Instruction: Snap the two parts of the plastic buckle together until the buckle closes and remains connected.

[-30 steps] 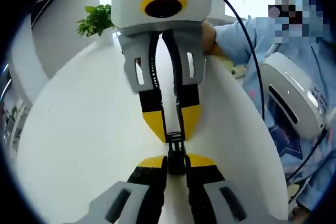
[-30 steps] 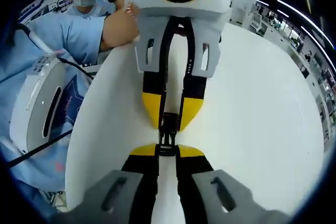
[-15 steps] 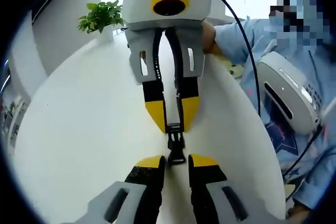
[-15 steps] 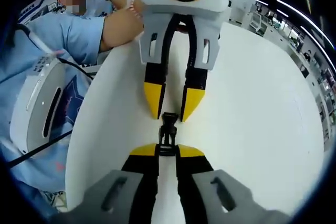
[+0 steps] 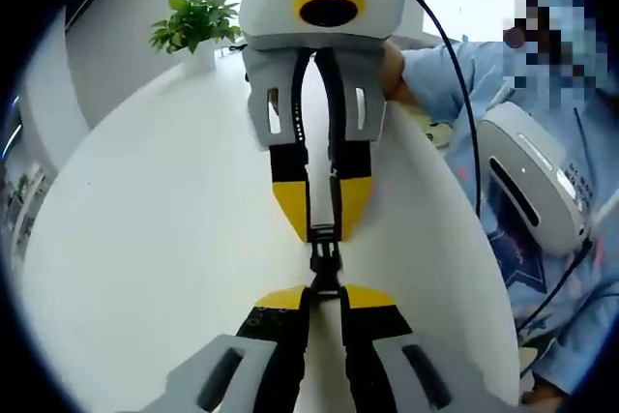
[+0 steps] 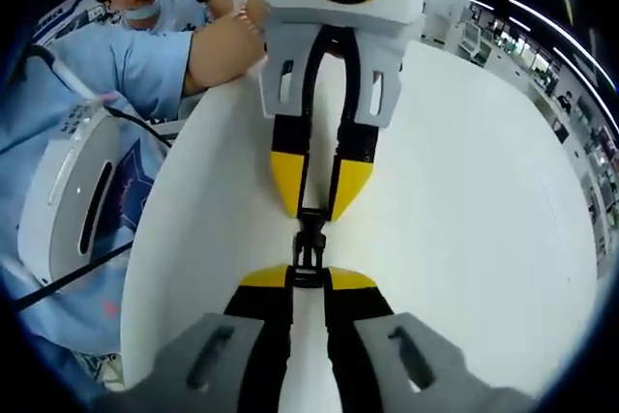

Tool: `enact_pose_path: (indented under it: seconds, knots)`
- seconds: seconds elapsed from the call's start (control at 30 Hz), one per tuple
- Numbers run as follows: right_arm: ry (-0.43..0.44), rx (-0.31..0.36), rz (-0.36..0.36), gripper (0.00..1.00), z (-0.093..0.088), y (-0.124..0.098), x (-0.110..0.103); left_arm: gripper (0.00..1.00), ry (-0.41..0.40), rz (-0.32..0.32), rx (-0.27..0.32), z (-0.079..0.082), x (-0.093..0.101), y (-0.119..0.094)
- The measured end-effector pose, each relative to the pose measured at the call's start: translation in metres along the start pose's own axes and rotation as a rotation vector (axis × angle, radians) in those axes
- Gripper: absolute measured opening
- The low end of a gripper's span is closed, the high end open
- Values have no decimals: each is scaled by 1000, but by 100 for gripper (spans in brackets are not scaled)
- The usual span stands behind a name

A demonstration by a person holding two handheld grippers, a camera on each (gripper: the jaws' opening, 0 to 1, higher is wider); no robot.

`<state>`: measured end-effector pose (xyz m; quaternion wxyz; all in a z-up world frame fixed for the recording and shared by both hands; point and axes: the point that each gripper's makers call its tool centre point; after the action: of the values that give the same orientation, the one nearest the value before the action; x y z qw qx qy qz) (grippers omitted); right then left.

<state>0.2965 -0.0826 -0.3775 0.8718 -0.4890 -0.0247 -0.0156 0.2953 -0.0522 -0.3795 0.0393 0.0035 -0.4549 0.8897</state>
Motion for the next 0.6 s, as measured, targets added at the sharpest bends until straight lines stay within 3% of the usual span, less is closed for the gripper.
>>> enact_pose_path:
  seconds: [0.6]
  knots:
    - [7,-2,-7,12,4,5,-2,12,-23,12,4,-3,1,-1]
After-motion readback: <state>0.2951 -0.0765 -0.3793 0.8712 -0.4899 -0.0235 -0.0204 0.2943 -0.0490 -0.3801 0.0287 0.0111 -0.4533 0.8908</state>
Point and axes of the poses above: the point that each gripper's makers call its tool centre point, and the gripper's own axes: y roughly forward along the fingers, x roughly to its right, z roughly out of its top, and after that the axes turned 3 degrees about -x, right-handed
